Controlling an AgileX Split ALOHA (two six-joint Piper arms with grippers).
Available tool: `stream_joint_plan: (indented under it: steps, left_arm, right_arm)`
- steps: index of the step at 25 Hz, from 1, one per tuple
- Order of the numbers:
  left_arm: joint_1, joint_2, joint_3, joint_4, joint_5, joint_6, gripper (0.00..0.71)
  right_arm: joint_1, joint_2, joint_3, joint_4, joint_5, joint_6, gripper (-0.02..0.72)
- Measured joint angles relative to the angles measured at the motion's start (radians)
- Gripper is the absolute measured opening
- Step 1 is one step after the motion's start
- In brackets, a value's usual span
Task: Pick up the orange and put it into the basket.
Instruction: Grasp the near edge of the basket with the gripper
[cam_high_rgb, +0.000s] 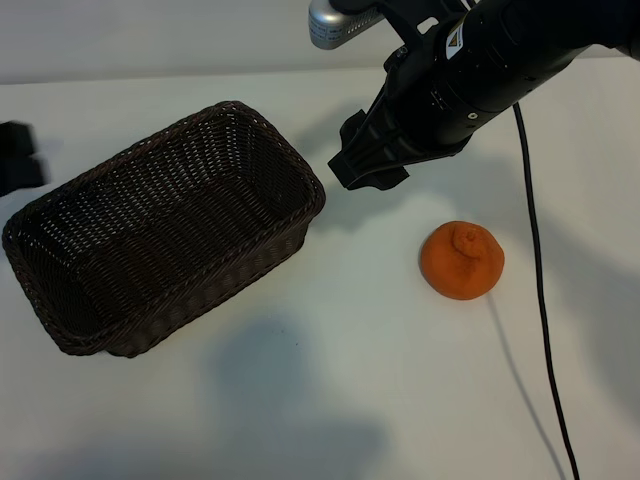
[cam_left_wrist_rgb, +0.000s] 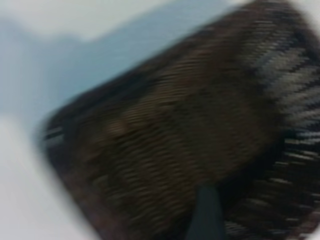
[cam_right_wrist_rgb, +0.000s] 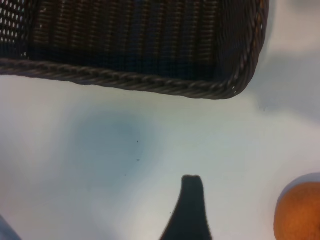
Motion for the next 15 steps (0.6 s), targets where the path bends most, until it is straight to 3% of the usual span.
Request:
stream_joint_plan:
  steps: [3, 5, 10, 15]
  left_arm:
    - [0.000, -0.048, 0.000, 0.189, 0.062, -0.187, 0.554]
    - [0.000, -0.055, 0.001, 0.244, 0.092, -0.244, 0.553]
    - [0.000, -0.055, 0.085, 0.259, 0.074, -0.305, 0.557]
    - [0.000, -0.055, 0.200, 0.259, -0.032, -0.367, 0.565]
  right_arm:
    - [0.000, 0.000, 0.000, 0.000, 0.000, 0.000, 0.593]
    - [0.000, 0.000, 0.000, 0.000, 0.000, 0.000, 0.593]
    - [0.000, 0.000, 0.000, 0.000, 0.000, 0.000, 0.593]
    - [0.000, 0.000, 0.000, 0.001, 0.005, 0.000, 0.593]
